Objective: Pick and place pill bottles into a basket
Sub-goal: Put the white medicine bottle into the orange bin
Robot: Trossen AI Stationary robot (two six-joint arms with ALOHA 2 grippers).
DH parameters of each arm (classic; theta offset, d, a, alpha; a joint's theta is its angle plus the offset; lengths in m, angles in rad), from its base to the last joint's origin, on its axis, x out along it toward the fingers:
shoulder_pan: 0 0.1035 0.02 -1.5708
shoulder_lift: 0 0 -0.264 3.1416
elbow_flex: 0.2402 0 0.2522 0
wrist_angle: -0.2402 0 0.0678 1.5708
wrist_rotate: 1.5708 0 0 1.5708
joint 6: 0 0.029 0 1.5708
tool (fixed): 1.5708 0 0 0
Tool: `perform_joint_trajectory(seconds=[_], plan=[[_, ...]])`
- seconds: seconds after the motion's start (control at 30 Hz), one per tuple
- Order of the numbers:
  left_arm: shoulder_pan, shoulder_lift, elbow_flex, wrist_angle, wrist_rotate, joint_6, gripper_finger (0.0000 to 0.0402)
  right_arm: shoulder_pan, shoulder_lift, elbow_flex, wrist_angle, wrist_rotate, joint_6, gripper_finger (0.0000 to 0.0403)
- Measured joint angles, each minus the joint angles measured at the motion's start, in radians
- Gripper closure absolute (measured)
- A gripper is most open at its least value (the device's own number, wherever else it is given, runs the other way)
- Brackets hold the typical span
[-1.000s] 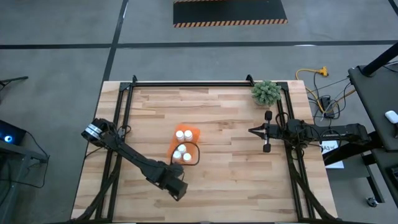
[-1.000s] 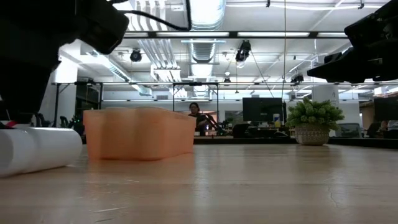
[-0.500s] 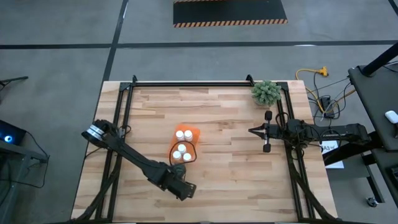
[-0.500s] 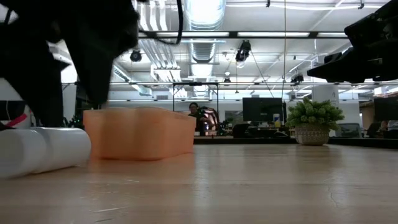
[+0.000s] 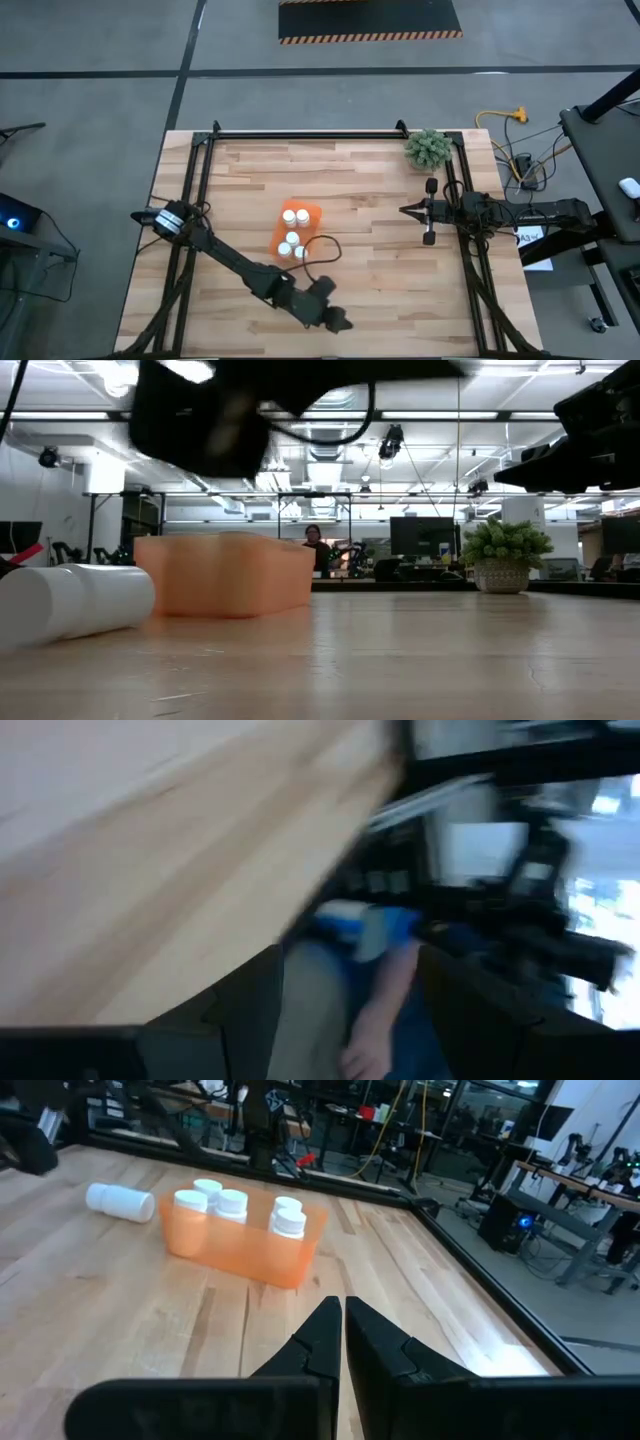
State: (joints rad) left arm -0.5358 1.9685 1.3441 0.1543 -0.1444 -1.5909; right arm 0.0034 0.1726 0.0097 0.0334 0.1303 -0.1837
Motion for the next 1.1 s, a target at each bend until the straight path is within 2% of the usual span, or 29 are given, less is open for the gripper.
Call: perform_joint_trajectory(seconds=[0.1,0.23,0.37,0.5,0.63,0.77,0.9,1.1], plan=[[0.002,-0.001,0.0,0.084,-0.071,0.111,0.0188,0.0,0.0,0.0,0.0,0.0,0.0,0.0394],[0.008,-0.018,-0.001,0.082,-0.12,0.236,0.0188,0.0,0.0,0.0,0.0,0.0,0.0,0.0394],[0.015,-0.021,-0.002,0.081,-0.097,0.321,0.0188,0.0,0.0,0.0,0.0,0.0,0.0,0.0394],[0.021,-0.02,0.0,0.074,-0.063,0.322,0.019,0.0,0.0,0.0,0.0,0.0,0.0,0.0394],[0.021,-0.025,0.017,-0.01,-0.047,0.319,0.019,0.0,0.0,0.0,0.0,0.0,0.0,0.0394],[0.018,-0.04,0.075,-0.193,-0.035,0.317,0.019,0.0,0.0,0.0,0.0,0.0,0.0,0.0394],[0.017,-0.049,0.168,-0.456,-0.033,0.265,0.019,0.0,0.0,0.0,0.0,0.0,0.0,0.0394],[0.017,-0.05,0.321,-0.979,-0.054,0.088,0.019,0.0,0.0,0.0,0.0,0.0,0.0,0.0394]])
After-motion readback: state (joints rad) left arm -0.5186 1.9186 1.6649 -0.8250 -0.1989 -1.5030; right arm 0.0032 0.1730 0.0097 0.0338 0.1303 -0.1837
